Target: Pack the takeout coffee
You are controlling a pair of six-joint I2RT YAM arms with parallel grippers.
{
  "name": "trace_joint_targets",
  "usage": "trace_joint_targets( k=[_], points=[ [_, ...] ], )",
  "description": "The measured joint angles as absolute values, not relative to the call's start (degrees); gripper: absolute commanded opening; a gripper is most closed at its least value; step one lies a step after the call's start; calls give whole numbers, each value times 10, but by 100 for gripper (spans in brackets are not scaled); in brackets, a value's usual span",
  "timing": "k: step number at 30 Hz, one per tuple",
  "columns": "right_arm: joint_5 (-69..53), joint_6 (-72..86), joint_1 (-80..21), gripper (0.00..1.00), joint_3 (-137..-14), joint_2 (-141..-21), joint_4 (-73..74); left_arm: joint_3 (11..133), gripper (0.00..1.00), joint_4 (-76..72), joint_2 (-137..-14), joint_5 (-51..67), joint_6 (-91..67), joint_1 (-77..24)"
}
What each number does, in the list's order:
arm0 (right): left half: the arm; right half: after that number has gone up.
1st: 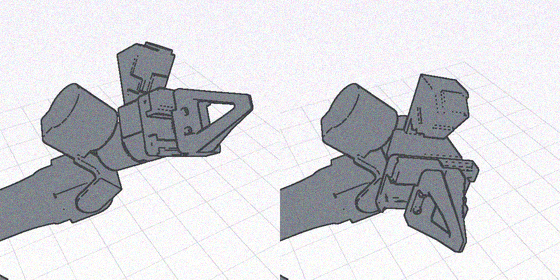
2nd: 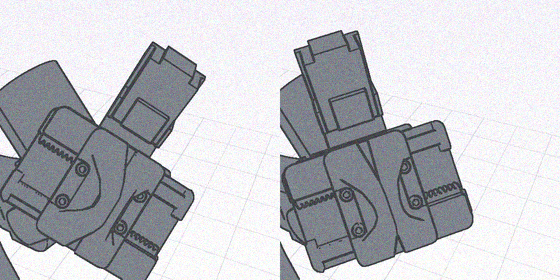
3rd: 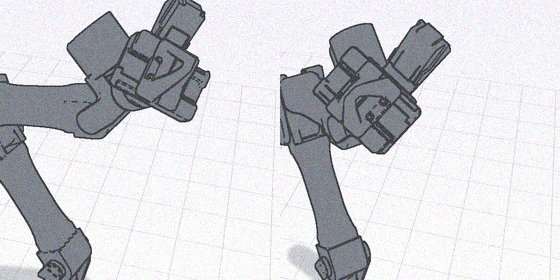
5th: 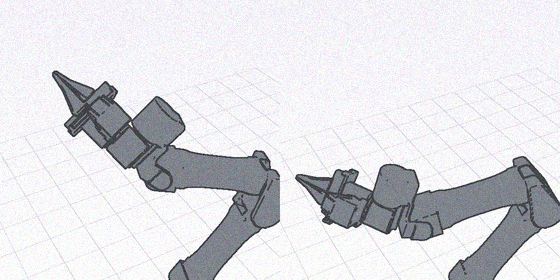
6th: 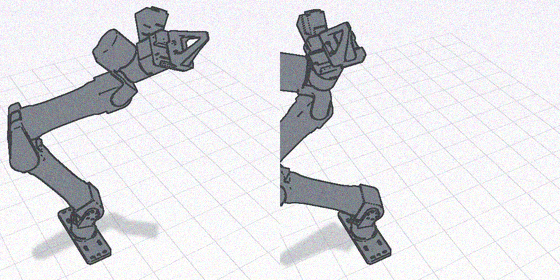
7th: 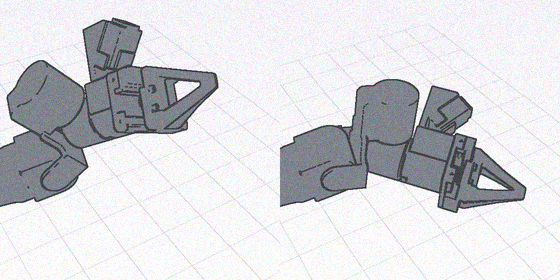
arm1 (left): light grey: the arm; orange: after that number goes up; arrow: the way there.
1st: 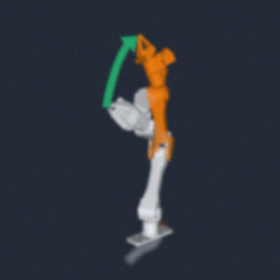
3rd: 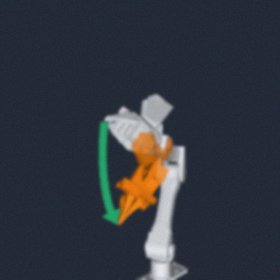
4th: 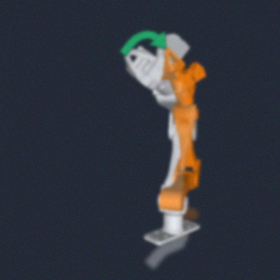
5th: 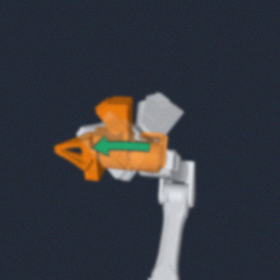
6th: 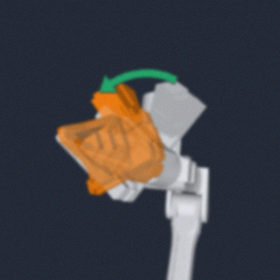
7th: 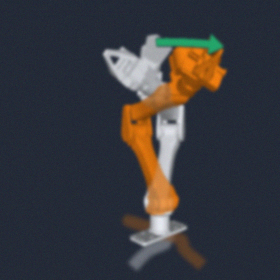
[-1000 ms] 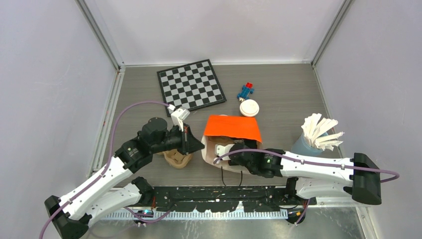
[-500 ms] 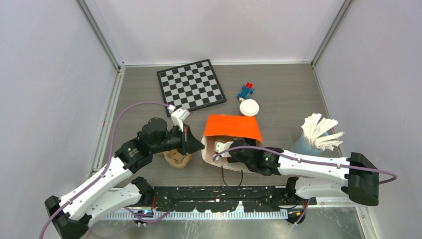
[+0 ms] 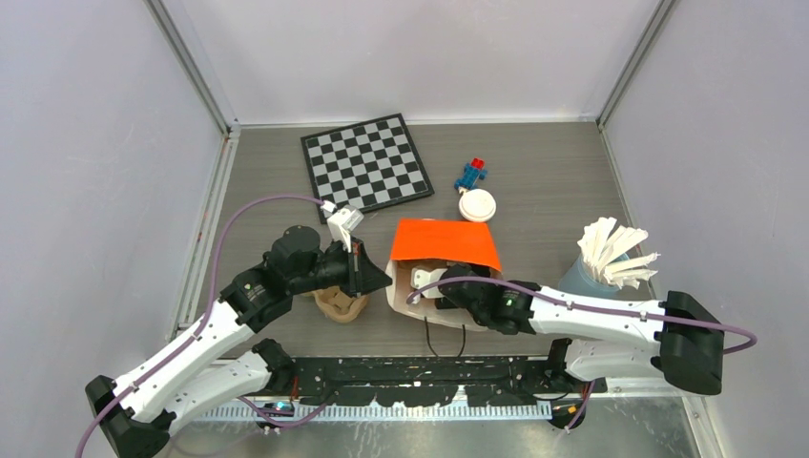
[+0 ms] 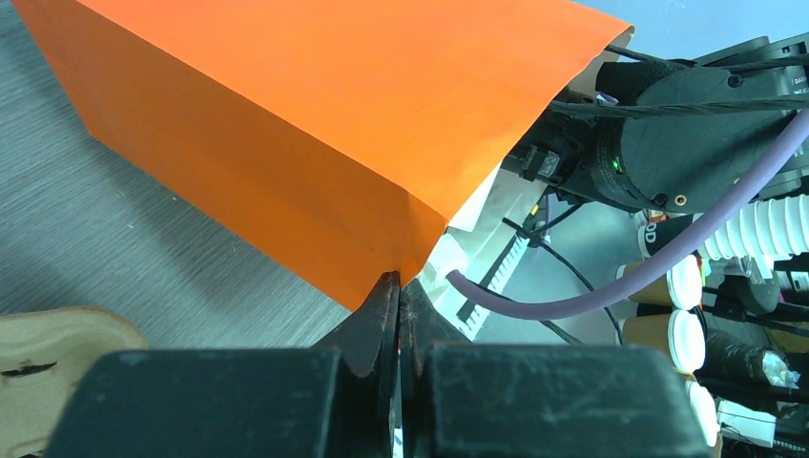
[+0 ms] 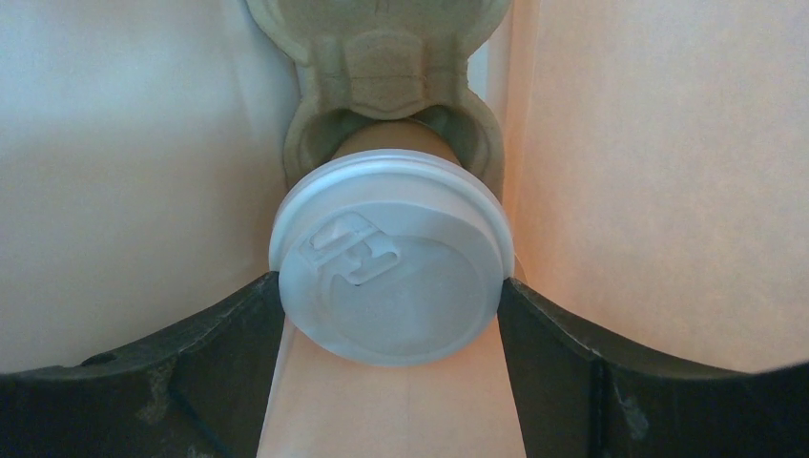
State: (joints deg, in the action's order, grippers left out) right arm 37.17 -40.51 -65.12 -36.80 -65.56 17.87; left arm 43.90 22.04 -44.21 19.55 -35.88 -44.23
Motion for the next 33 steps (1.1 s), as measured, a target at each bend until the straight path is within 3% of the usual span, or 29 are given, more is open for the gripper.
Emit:
trace_joint_targets(
  k=[7,23,33],
  points=[
    [371,-406,-646,71,-367,-663,168,438,0,221,-442,196,-359,-442],
    [358,-409,-644,92,-371,-652,189,438,0,221,-444,196,-359,-442],
    [339,-411,-644,94,-390,-651,220,438,0,221,-444,196,-358,-442]
  ],
)
